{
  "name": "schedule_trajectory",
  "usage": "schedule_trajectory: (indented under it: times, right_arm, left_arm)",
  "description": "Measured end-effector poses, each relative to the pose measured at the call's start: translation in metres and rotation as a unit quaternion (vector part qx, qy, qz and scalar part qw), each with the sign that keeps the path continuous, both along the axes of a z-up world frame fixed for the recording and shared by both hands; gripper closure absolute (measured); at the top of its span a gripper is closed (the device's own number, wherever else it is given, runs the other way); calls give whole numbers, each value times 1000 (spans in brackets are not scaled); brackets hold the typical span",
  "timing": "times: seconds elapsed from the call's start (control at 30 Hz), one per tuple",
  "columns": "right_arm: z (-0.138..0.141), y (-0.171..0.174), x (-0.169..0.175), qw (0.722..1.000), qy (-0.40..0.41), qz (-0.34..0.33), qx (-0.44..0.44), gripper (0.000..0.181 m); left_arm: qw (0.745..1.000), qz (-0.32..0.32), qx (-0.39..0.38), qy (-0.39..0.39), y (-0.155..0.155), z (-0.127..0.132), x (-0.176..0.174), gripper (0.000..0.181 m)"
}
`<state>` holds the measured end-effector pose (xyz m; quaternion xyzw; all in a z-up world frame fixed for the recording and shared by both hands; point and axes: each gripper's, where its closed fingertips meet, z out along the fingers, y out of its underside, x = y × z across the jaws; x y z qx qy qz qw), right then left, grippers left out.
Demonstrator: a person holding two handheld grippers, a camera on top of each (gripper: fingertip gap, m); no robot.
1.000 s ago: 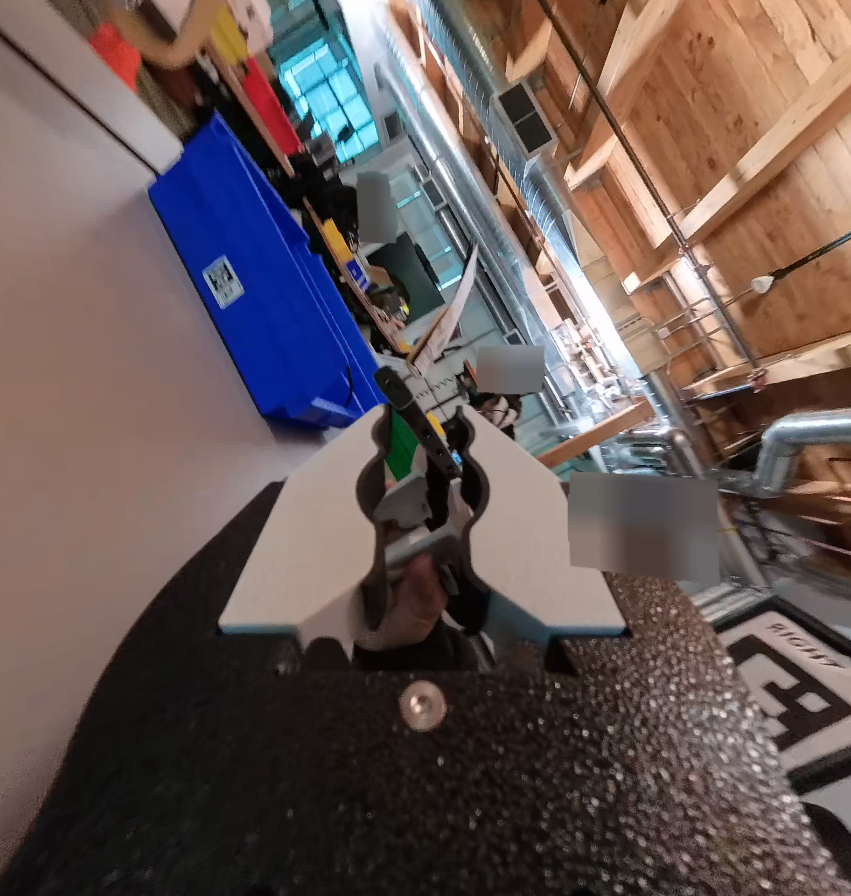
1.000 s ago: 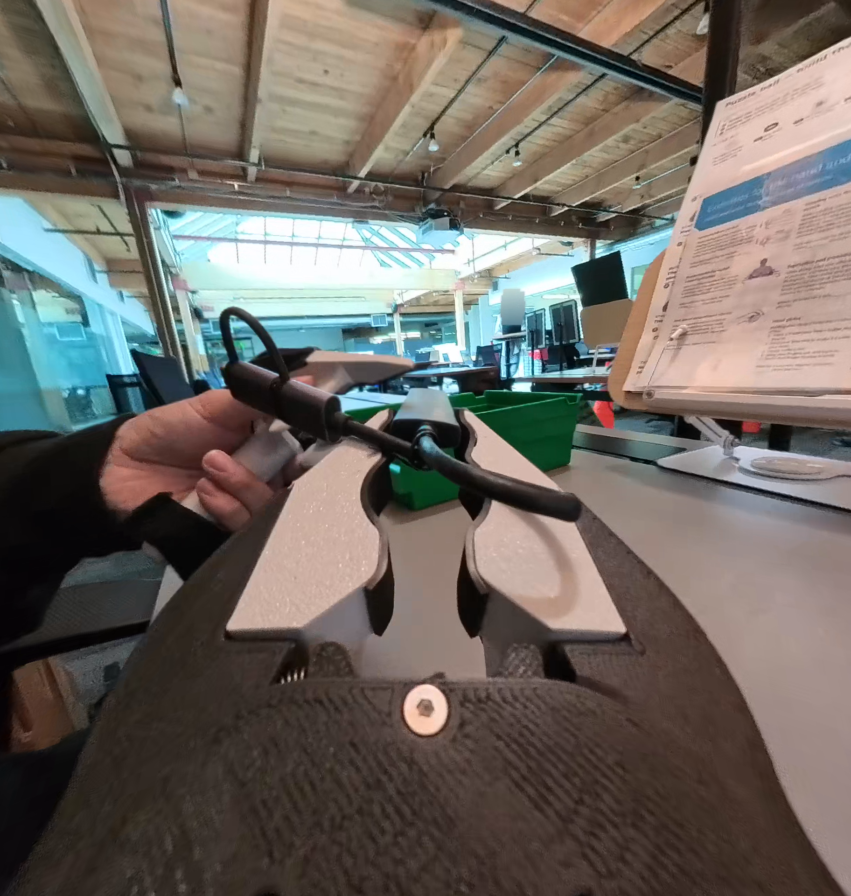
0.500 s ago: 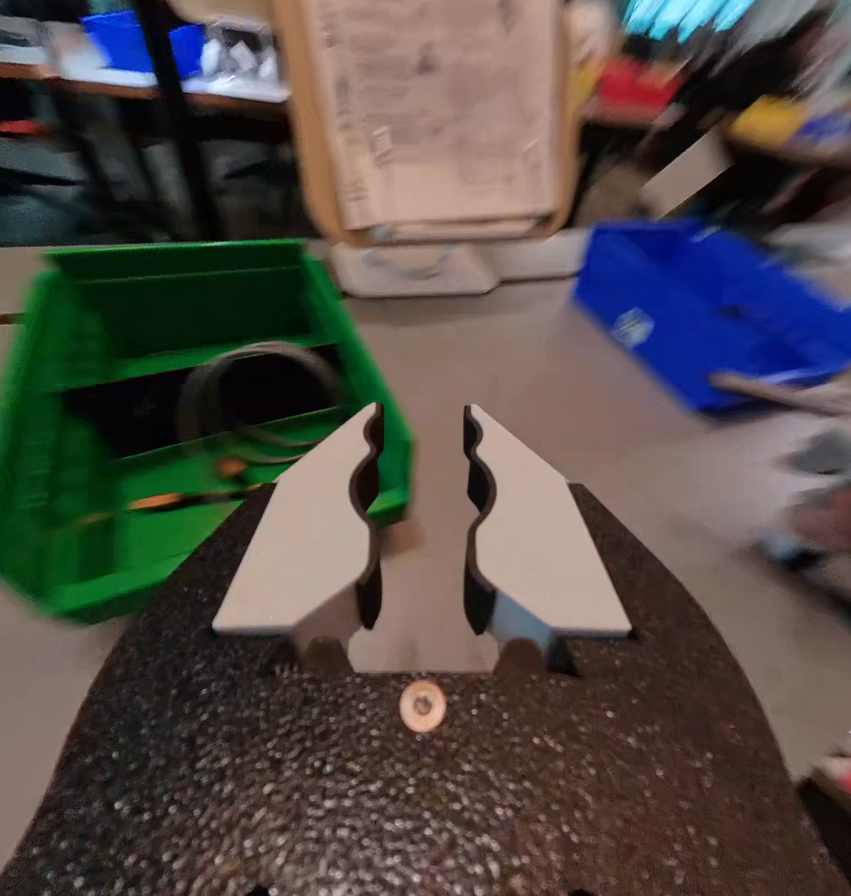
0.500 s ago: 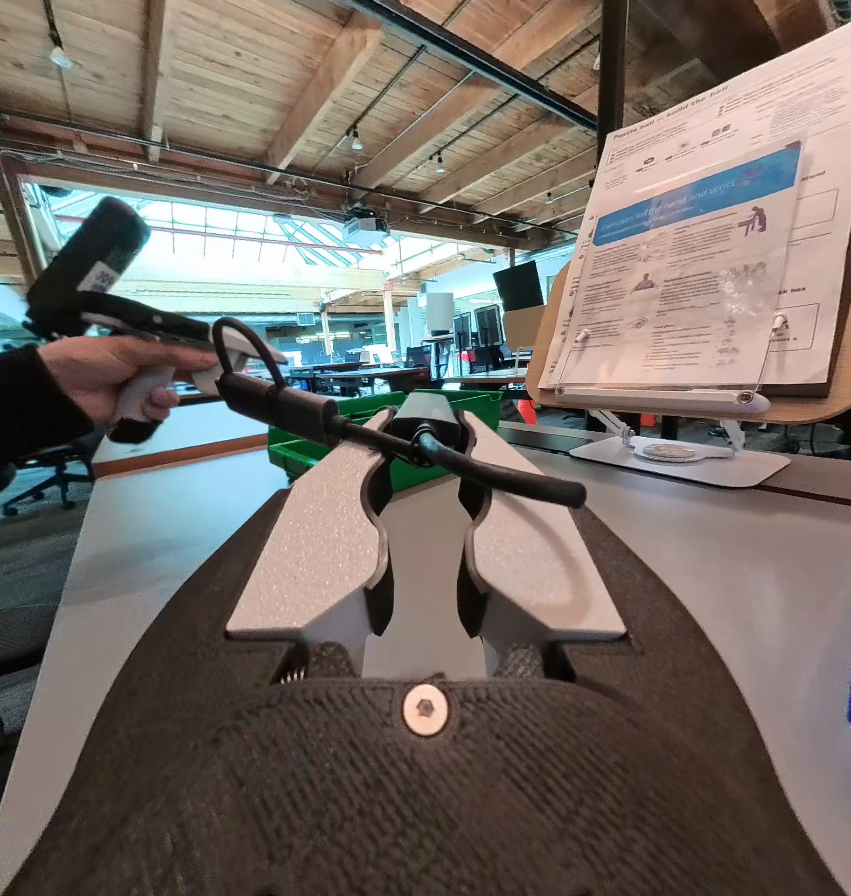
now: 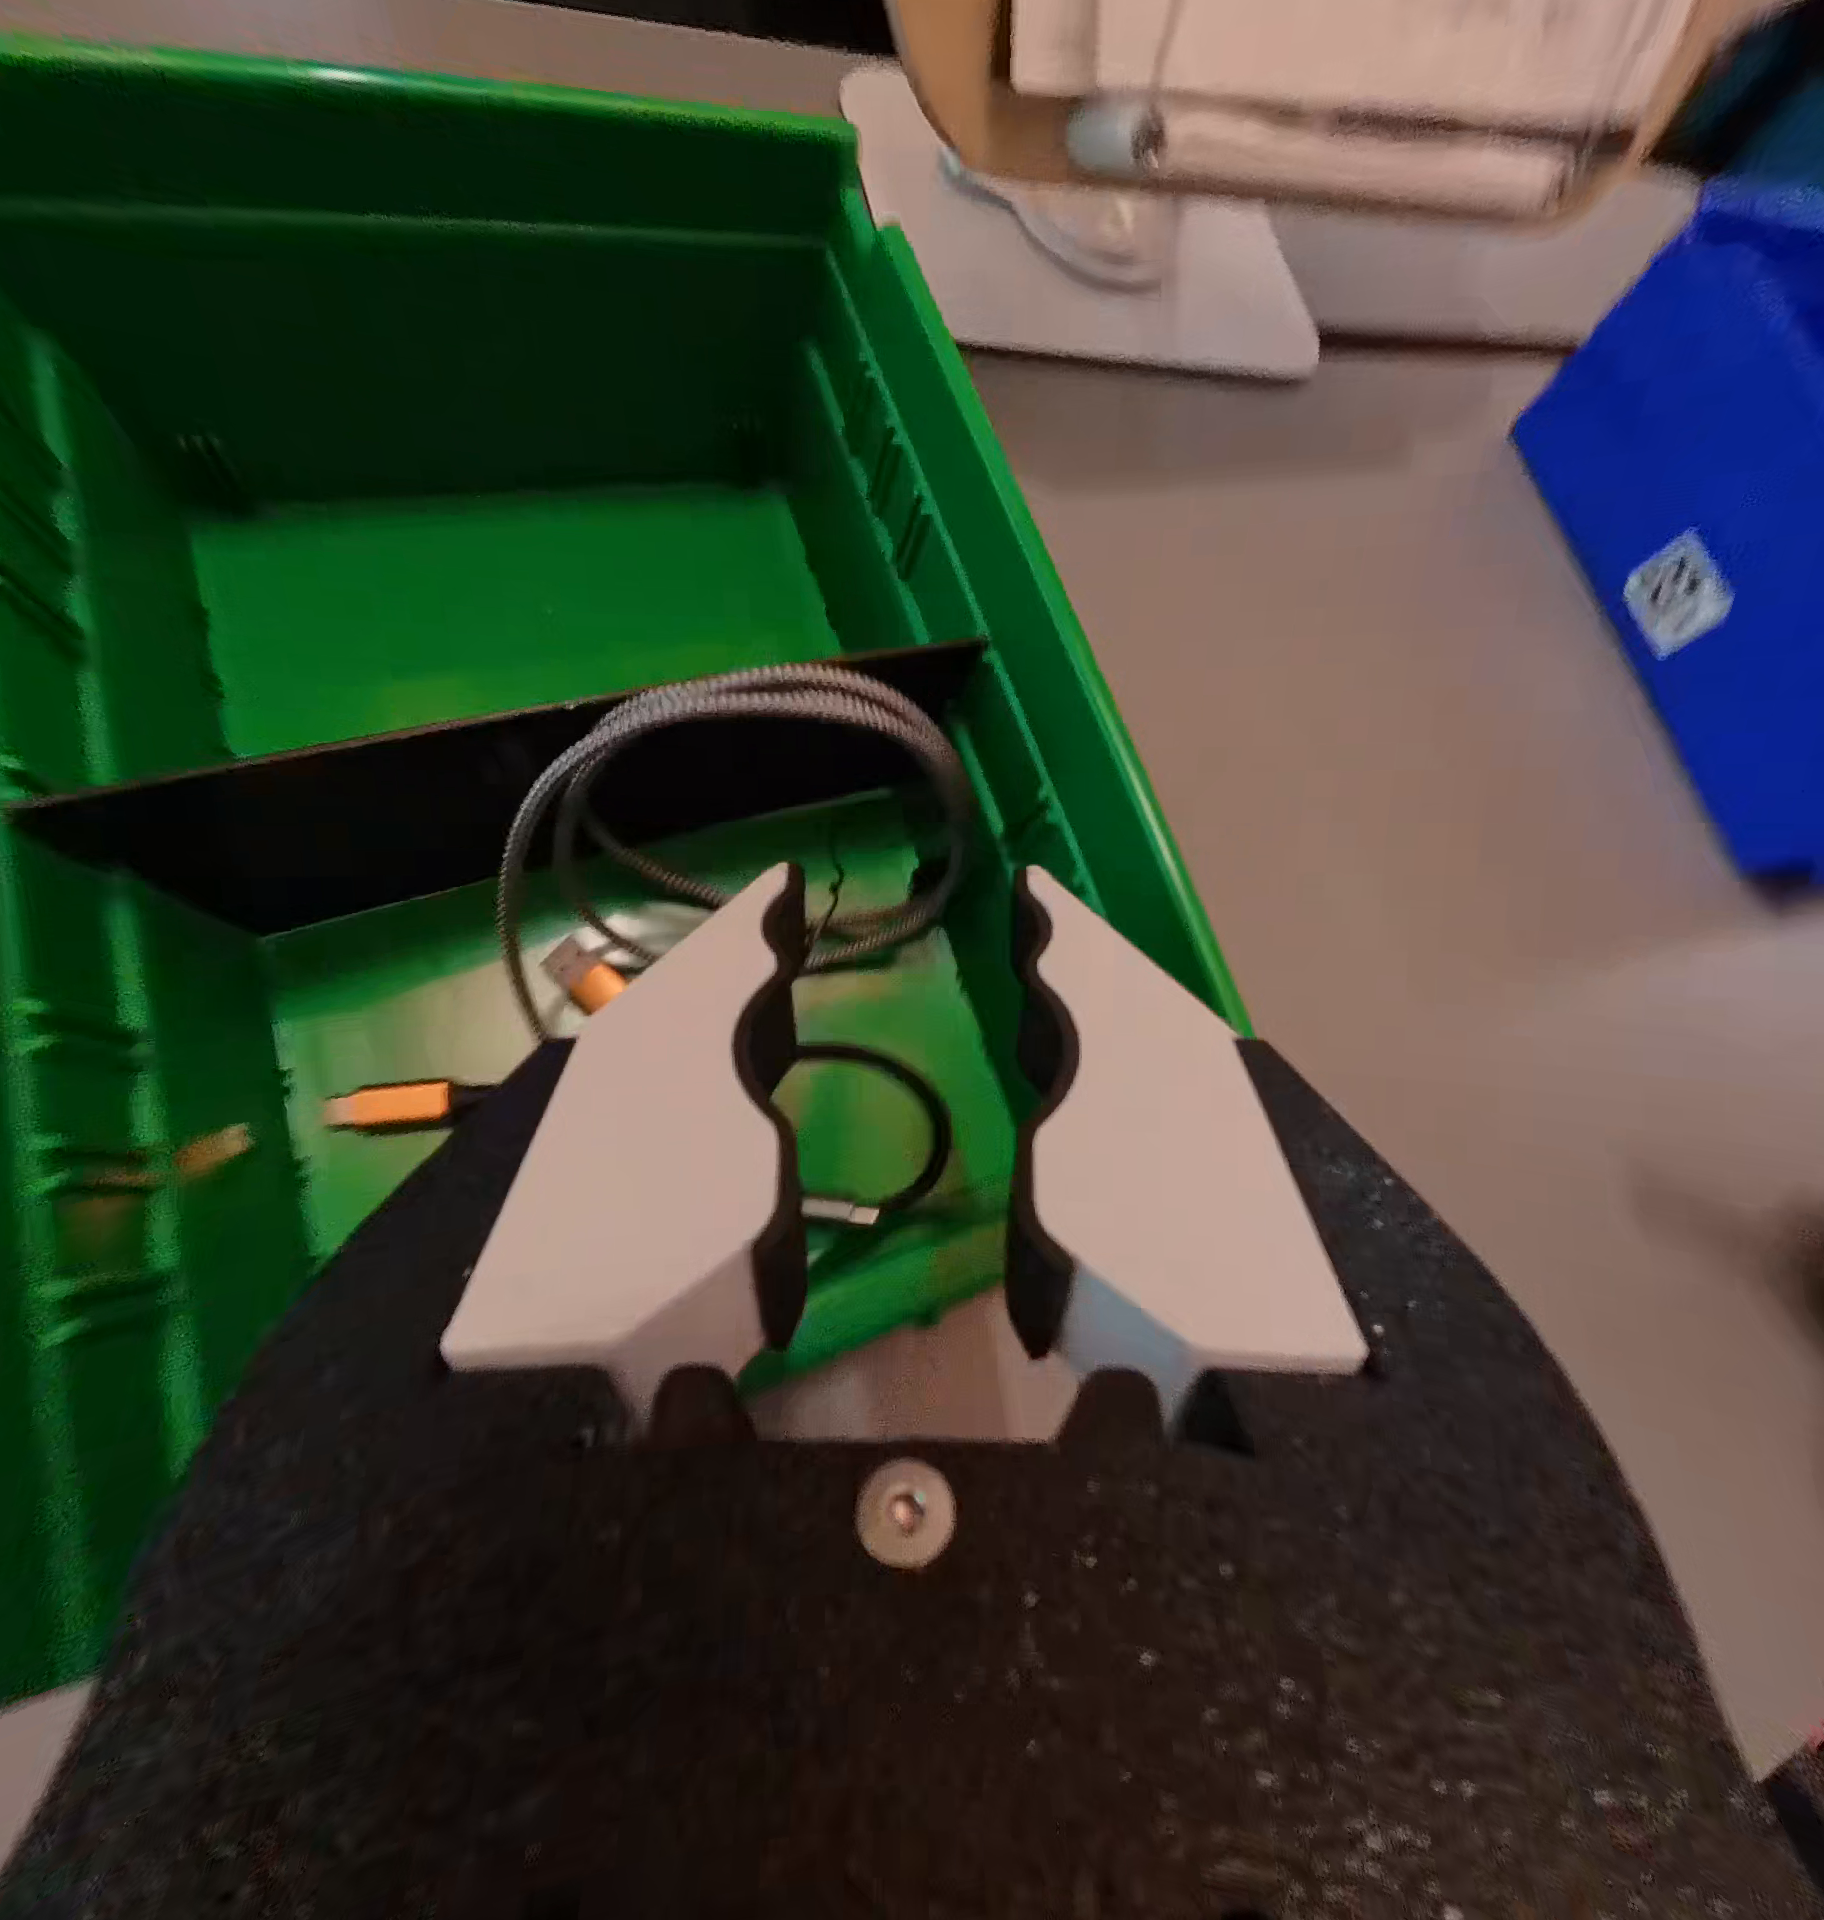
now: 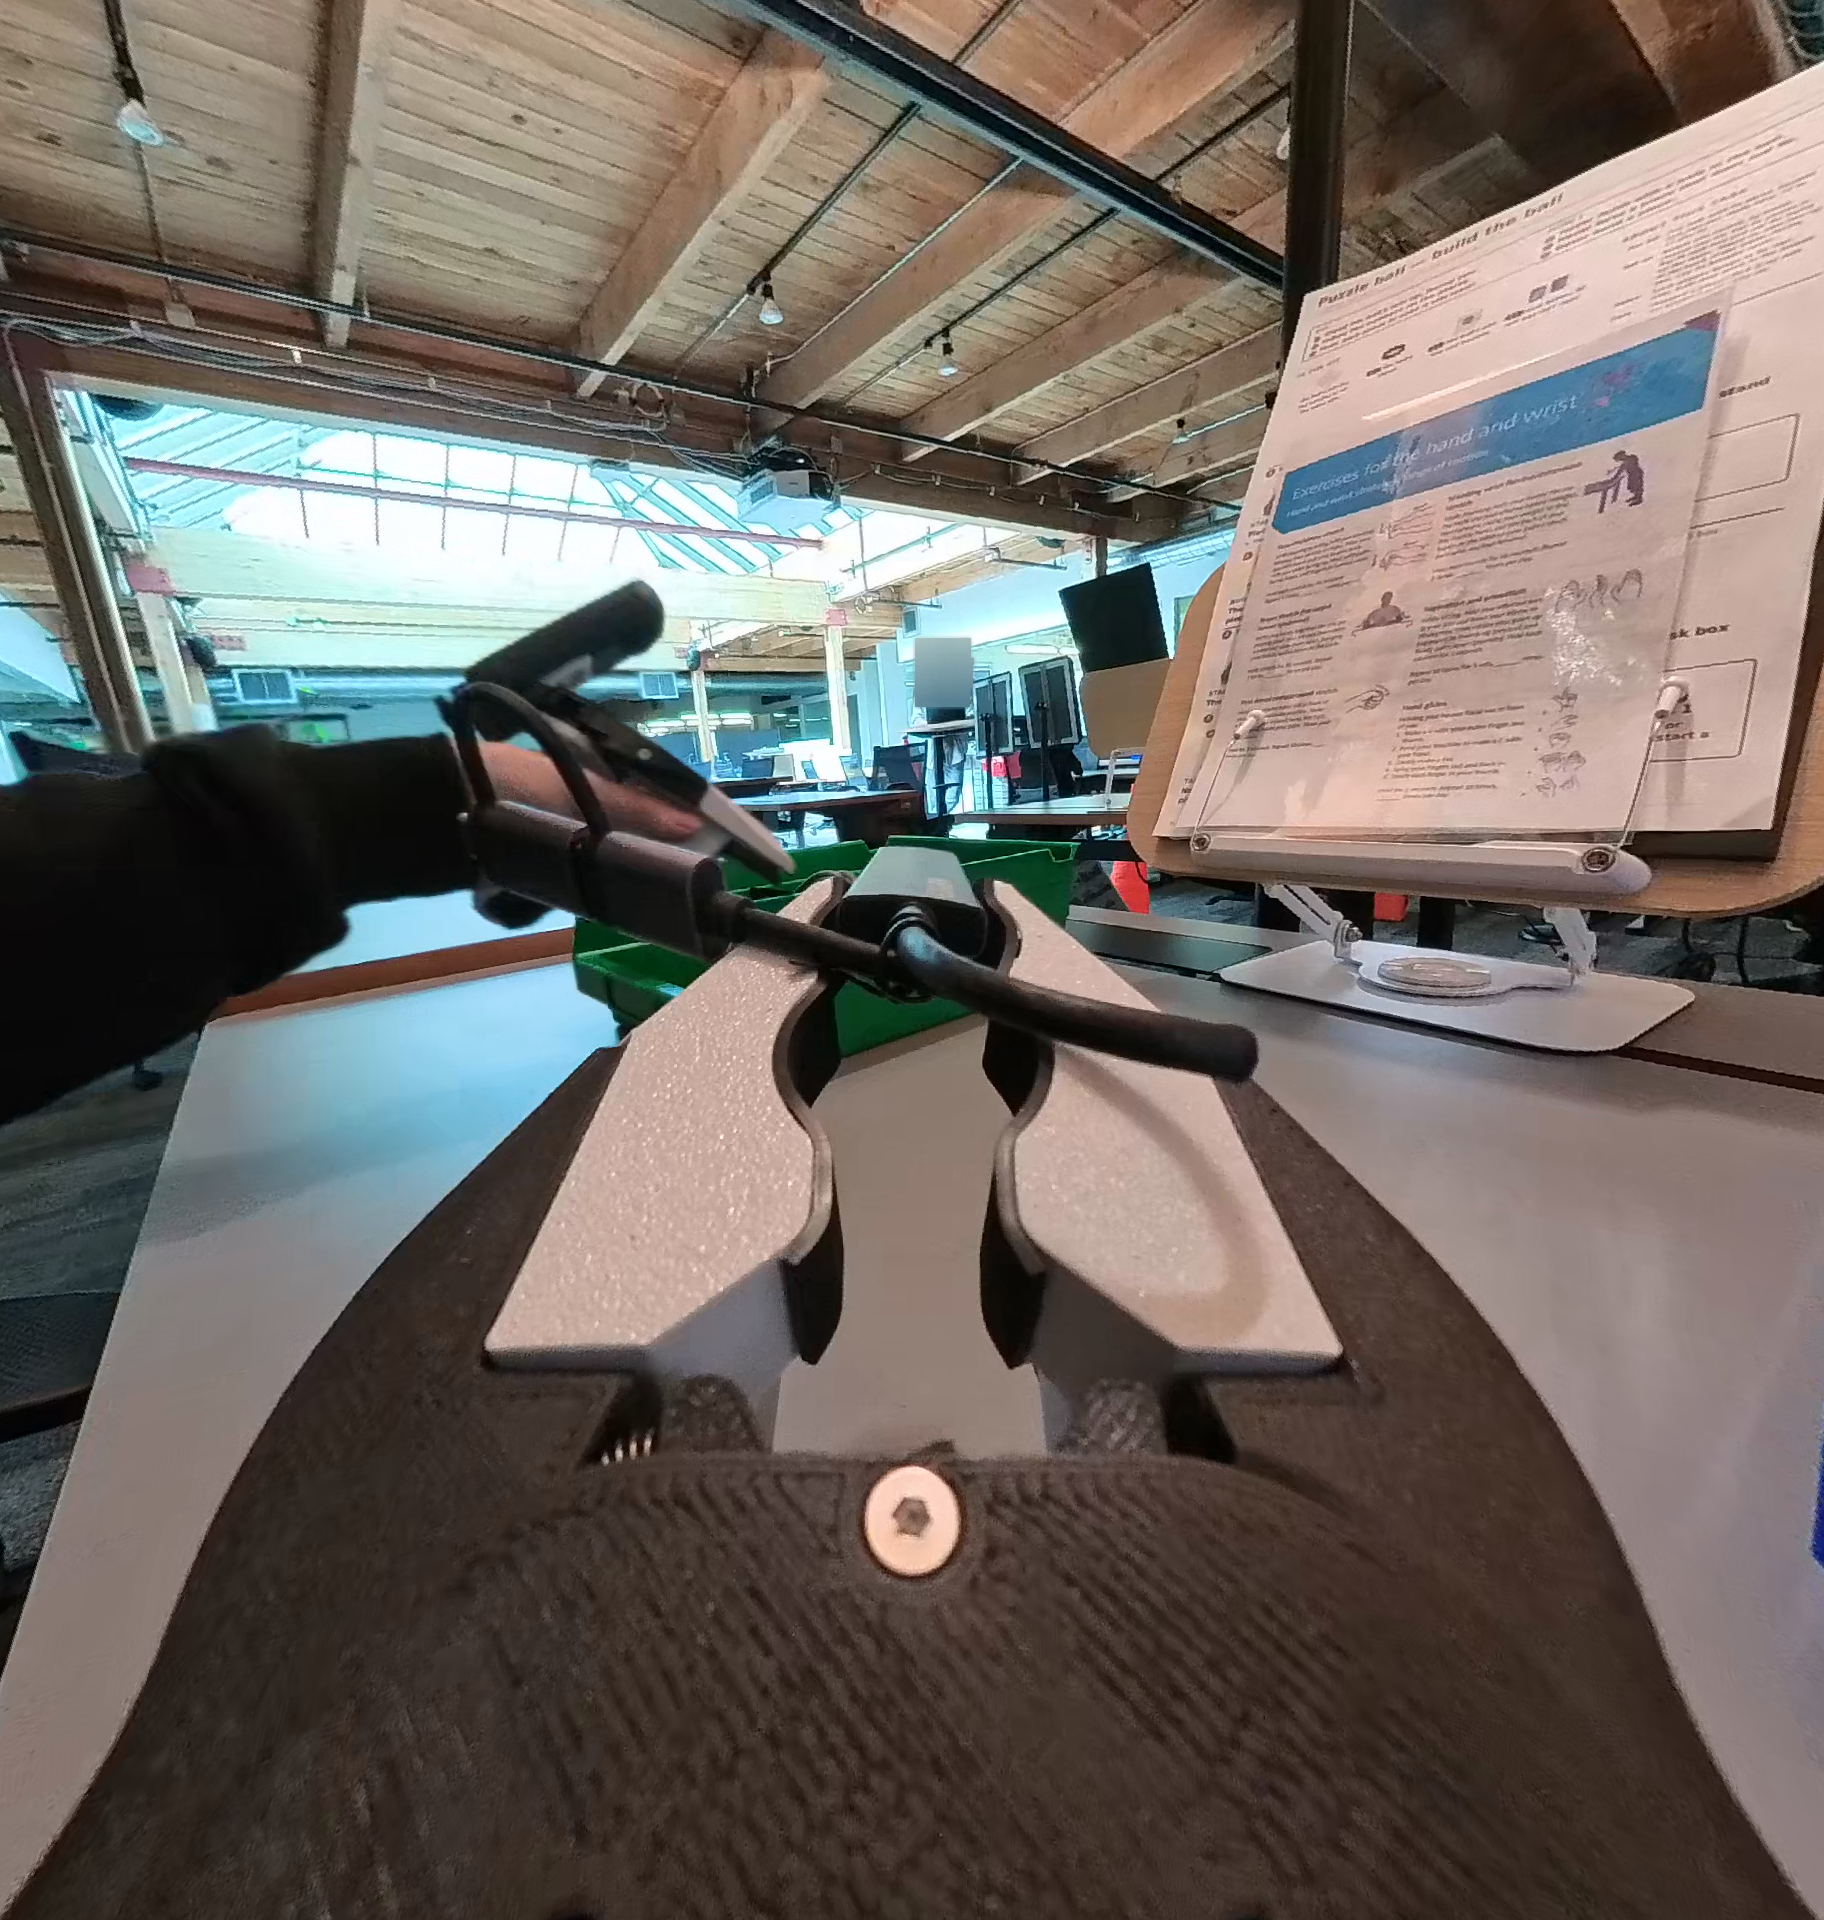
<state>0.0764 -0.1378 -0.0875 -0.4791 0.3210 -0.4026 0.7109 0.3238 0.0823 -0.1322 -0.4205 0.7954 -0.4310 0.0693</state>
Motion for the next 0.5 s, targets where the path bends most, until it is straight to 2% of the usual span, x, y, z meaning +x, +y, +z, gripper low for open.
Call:
schedule_trajectory:
  times: [0.07, 0.17, 0.2, 0.33, 0.4, 0.5]
  right_arm:
    - [0, 0, 0, 1000, -1, 0, 1, 159]
    - [1, -1, -1, 1000, -4, 1, 4, 159]
    - [1, -1, -2, 1000, -5, 1, 5, 159]
    - [2, -3, -4, 1000, -10, -2, 8, 159]
    - [3, -5, -5, 1000, -11, -4, 13, 159]
    - [3, -8, -7, 1000, -12, -3, 21, 159]
  left_arm:
    - [997, 37, -54, 34, -13, -7, 11, 138]
    - [988, 54, -127, 76, -36, -14, 20, 136]
    - [986, 58, -141, 72, -40, -13, 25, 150]
    - [989, 84, -123, 7, -31, -13, 40, 170]
    - [987, 54, -149, -9, -33, 1, 34, 180]
    - [981, 12, -181, -71, -28, 46, 19, 180]
